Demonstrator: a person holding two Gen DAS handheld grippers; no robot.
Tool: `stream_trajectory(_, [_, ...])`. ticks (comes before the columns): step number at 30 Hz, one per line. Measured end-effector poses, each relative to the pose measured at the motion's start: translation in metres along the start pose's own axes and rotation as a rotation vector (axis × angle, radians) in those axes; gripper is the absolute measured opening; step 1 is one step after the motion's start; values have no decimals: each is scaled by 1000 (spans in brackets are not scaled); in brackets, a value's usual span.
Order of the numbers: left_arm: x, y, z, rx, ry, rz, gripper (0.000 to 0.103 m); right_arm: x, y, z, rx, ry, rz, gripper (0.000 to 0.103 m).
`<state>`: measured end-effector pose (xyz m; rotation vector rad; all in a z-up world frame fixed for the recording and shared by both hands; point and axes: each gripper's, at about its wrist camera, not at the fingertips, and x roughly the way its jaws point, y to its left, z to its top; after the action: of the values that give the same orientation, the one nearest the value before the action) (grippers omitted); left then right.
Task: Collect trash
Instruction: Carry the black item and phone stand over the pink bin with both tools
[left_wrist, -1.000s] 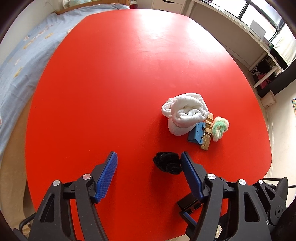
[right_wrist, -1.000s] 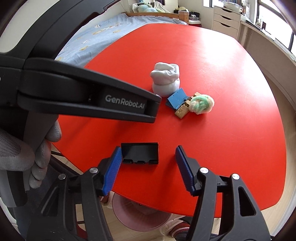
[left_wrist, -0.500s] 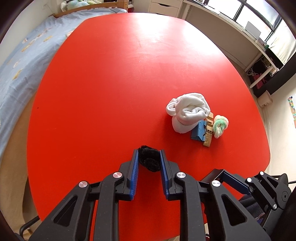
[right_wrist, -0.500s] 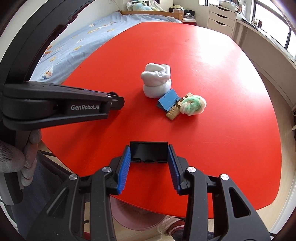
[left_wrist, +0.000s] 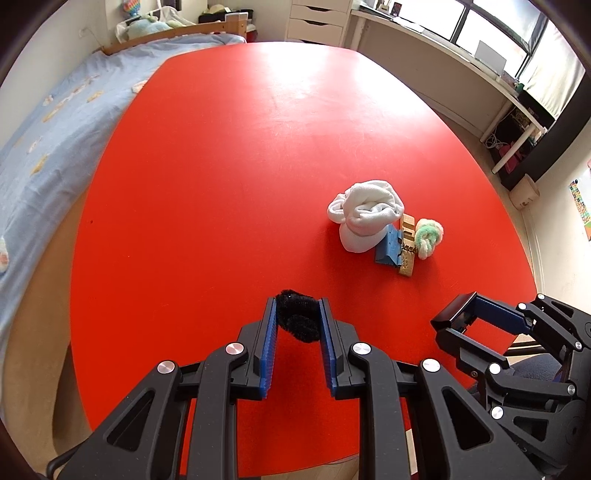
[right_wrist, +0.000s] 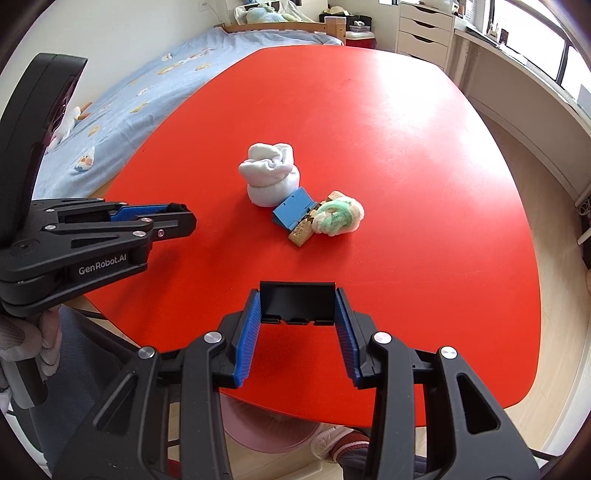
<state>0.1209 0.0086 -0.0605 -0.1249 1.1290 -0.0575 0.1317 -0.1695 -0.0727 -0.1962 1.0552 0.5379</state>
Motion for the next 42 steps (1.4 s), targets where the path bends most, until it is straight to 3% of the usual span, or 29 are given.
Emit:
stream_trajectory(19, [-75,-11,-34,54,-146,-62,21,-68,-10,-3,39,-67,28,40])
stream_trajectory(29, [-104,-18,-56,62,-177,-111,21,-112,-3,-22,18,-122,51,40])
stream_trajectory(42, [-127,-28,-89,88,-186,-173,21,-136,6,-58,-6,-107,99,40])
